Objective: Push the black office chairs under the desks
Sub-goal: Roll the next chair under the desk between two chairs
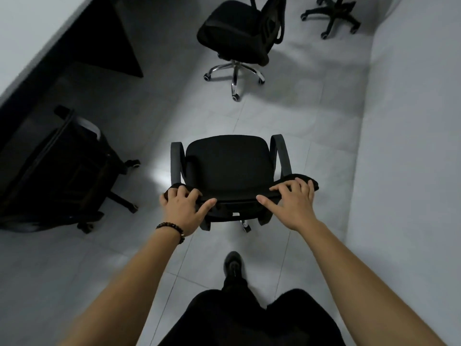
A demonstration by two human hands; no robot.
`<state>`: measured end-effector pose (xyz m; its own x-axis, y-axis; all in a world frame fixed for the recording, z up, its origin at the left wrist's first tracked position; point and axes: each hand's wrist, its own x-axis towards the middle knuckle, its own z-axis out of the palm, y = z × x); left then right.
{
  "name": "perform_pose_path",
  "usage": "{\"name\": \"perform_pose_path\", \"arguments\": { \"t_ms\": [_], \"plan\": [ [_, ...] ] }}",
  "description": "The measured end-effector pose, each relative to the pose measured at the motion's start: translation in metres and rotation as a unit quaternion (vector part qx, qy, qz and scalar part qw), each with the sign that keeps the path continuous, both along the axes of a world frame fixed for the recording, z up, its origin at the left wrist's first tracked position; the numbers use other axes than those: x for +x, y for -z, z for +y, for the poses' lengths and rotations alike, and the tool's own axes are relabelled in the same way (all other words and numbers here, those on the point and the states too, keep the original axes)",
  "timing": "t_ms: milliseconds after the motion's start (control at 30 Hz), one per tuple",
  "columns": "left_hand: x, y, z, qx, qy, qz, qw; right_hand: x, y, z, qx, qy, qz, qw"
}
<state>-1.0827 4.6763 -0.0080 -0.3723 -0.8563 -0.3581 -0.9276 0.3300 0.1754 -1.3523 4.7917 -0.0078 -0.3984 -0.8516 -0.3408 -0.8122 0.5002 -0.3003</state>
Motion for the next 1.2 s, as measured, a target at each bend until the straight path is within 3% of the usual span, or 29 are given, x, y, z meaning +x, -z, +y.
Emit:
{"name": "perform_pose_path", "arguments": {
  "t_ms": [300, 533, 800, 1200],
  "plan": [
    [-0.015, -0.001, -0.143, -0.008, -0.060, -0.011, 0.998, -0.029, 0.003, -0.180, 0.003, -0.072, -0.006, 0.997],
    [-0.051, 0.000, -0.293, 0.000, -0.173, -0.031, 0.984, -0.073, 0.017, -0.392, -0.028, -0.175, 0.003, 0.984],
    [-0.101, -0.003, -0.425, 0.014, -0.307, -0.024, 0.951, -0.110, 0.002, -0.610, 0.012, -0.306, 0.016, 0.952],
    [-0.016, 0.000, -0.640, -0.005, -0.403, -0.036, 0.915, -0.007, -0.001, -0.875, 0.024, -0.393, 0.003, 0.919]
  ]
}}
